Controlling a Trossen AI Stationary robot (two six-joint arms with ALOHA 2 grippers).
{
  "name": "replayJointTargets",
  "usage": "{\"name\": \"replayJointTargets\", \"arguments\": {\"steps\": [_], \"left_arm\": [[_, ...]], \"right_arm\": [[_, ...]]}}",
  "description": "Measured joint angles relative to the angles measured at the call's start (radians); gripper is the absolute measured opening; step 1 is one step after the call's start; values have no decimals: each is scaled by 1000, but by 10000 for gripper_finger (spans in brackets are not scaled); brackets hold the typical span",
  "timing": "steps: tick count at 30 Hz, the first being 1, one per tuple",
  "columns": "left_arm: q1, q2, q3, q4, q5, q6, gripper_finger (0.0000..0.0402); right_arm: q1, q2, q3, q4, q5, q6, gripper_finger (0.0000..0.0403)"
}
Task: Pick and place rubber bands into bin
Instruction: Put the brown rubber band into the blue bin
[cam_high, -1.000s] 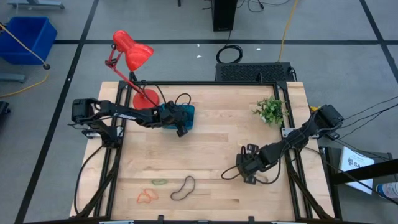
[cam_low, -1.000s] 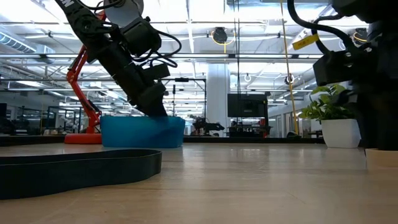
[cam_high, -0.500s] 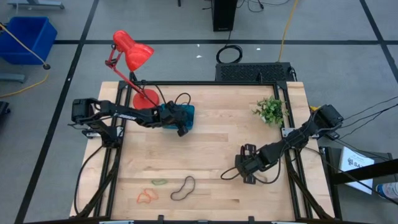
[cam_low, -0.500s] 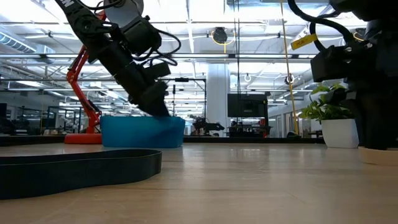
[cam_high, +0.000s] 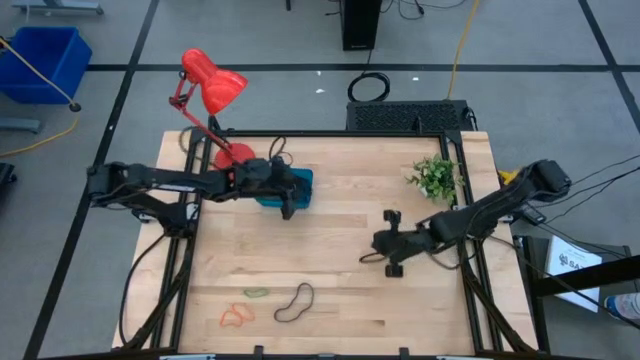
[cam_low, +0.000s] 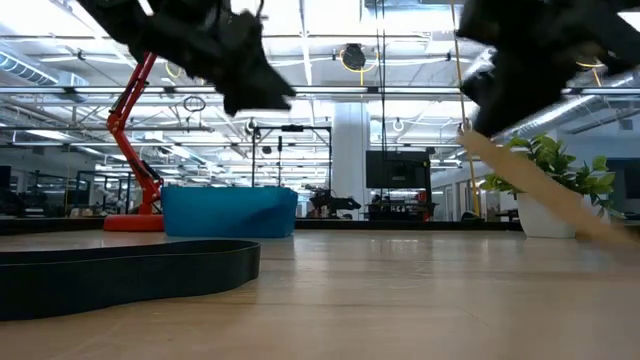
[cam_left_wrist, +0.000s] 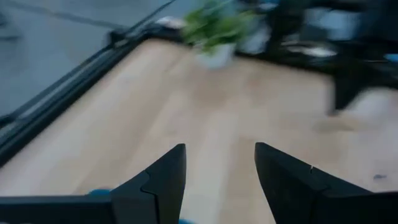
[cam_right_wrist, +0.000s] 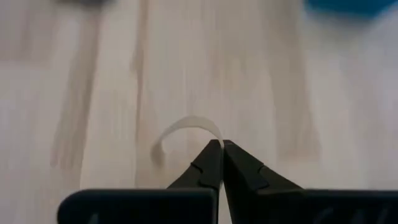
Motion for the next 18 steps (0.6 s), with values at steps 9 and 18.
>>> {"name": "replayJointTargets", "arguments": {"steps": [9,18], "left_arm": [[-99,-116,0,-1,73,-113,200],[-148,-98,0,1,70,-126,200]], "right_arm": [[-193,-5,0,461,-265,-405,1],[-299,130,0,898,-545,-544,0]]}}
